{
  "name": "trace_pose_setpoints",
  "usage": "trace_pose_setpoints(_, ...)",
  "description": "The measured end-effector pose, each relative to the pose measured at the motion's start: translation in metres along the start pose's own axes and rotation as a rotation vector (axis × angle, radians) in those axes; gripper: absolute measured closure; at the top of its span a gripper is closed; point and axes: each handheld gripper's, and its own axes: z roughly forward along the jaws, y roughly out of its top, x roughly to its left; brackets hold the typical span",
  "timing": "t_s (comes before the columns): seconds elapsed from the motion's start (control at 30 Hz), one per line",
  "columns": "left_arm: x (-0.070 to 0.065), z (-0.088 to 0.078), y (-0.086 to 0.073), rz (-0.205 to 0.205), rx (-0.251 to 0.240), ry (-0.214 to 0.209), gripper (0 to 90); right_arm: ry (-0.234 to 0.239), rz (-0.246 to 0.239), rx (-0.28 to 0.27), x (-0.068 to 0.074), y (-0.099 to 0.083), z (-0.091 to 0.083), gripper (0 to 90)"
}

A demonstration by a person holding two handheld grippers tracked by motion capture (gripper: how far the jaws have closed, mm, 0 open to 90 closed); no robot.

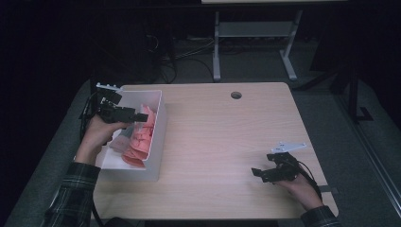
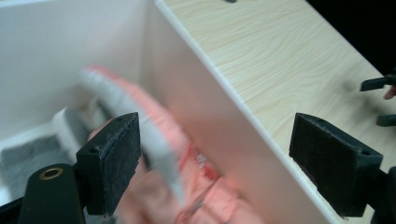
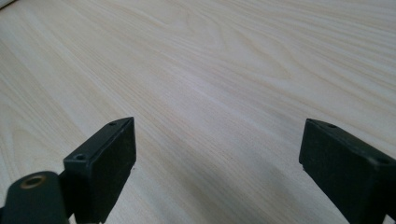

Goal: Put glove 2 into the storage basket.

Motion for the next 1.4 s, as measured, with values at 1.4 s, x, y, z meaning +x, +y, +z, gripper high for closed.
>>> trace_pose_setpoints(1.4,-0.154,0.106,-0.003,0.289,0.042,-0.137,16.4,-0.003,-0.014,-0.012,0.000,0.000,-0.002,10.6)
